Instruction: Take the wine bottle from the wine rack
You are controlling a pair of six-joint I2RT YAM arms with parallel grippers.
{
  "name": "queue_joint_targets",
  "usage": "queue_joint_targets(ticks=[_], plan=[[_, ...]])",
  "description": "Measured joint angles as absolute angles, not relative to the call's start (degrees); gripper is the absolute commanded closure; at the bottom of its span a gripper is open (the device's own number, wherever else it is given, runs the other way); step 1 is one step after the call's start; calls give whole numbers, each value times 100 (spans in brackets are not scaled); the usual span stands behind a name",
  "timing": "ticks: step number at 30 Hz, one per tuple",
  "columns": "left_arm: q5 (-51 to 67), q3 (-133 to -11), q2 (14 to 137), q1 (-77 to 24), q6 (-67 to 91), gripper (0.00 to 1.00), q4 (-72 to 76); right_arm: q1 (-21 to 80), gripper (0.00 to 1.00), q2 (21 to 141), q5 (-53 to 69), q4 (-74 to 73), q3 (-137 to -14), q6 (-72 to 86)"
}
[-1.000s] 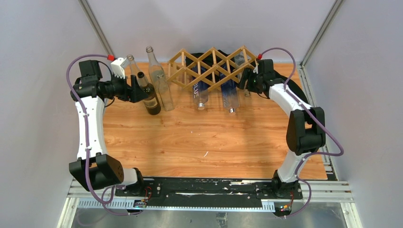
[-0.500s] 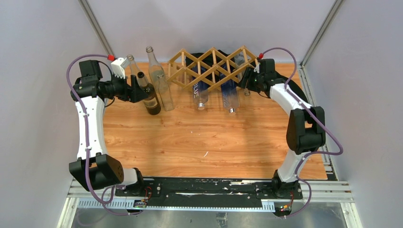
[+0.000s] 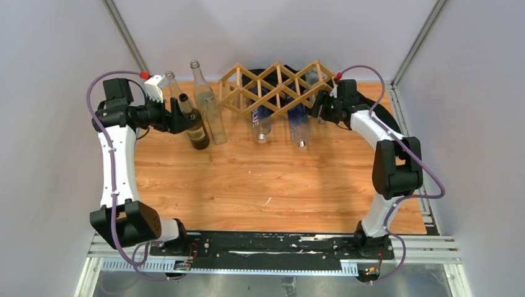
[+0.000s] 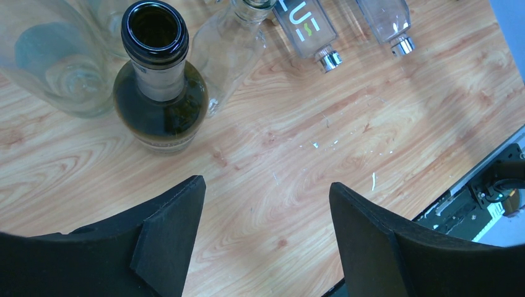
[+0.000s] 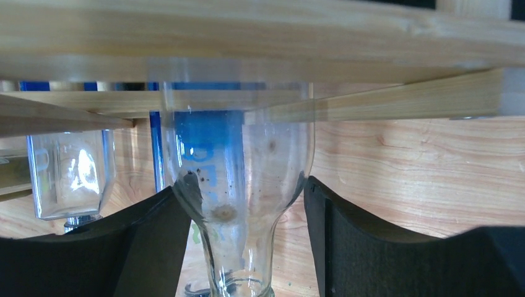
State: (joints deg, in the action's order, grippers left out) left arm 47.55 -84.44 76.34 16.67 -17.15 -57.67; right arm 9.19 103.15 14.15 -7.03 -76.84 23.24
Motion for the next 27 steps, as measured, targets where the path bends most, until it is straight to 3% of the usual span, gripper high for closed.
queue_joint_targets(ticks=[10, 16, 27], plan=[[4755, -8447, 7634, 1667, -1715, 22, -5767, 921, 65, 10320, 1555, -674, -7623, 2397], [4757, -8447, 7634, 1662, -1715, 22, -5765, 919, 100, 10007, 1573, -591, -7284, 2427], [4762, -8447, 7634, 1564, -1712, 23, -5765, 913, 100, 8141, 1697, -80, -5319, 2882]])
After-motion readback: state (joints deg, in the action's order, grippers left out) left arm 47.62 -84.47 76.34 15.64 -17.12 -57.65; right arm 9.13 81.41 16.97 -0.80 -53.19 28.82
